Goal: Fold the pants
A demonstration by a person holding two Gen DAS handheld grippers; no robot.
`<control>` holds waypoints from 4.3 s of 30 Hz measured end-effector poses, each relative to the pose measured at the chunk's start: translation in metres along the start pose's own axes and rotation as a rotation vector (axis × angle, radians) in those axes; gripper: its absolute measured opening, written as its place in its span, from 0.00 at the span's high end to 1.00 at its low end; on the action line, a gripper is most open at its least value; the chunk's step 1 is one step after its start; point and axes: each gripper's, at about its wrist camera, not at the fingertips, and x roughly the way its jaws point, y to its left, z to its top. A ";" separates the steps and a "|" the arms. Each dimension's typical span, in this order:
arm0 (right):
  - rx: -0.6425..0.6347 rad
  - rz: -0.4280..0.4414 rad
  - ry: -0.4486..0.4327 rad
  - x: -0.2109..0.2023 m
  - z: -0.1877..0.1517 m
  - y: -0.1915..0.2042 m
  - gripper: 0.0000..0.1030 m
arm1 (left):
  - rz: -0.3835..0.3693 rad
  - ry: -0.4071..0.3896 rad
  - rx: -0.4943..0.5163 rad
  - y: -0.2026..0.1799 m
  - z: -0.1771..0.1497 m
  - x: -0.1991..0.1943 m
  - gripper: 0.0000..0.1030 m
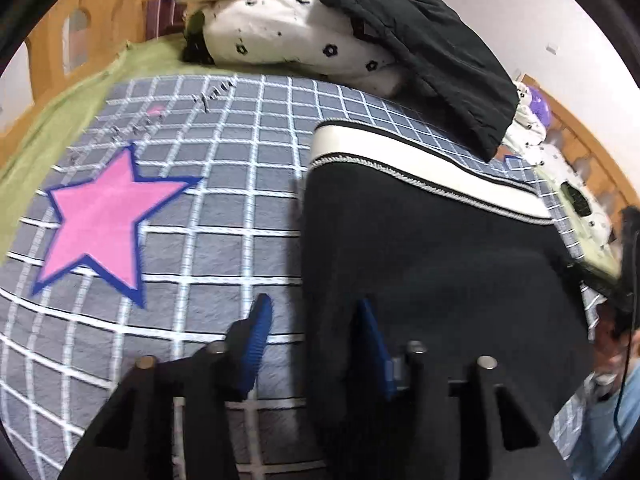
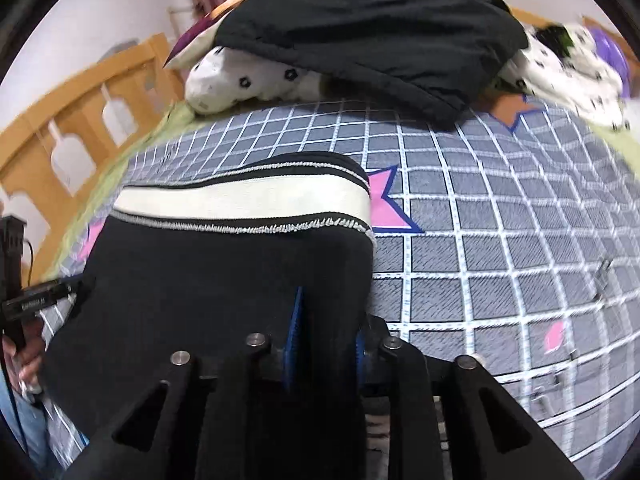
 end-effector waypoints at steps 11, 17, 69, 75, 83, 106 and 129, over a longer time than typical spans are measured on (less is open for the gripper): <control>-0.124 -0.011 -0.156 -0.010 0.054 0.019 0.68 | 0.008 -0.135 0.076 -0.052 0.072 0.006 0.54; -0.144 -0.002 -0.038 0.049 0.056 0.007 0.68 | 0.074 -0.024 0.084 -0.059 0.074 0.062 0.55; 0.088 -0.089 -0.004 -0.085 -0.122 -0.013 0.64 | 0.093 0.032 0.002 -0.038 -0.132 -0.070 0.84; 0.075 -0.121 -0.019 -0.099 -0.119 -0.009 0.64 | 0.114 0.032 -0.006 -0.042 -0.139 -0.092 0.84; 0.081 -0.132 -0.050 -0.120 -0.116 -0.006 0.63 | 0.107 -0.074 0.001 -0.050 -0.116 -0.129 0.67; 0.020 -0.152 -0.002 -0.069 -0.110 0.007 0.54 | 0.071 0.017 -0.043 -0.043 -0.100 -0.057 0.51; -0.074 -0.136 -0.115 -0.031 0.034 0.021 0.53 | 0.084 -0.099 0.098 -0.064 0.029 -0.028 0.52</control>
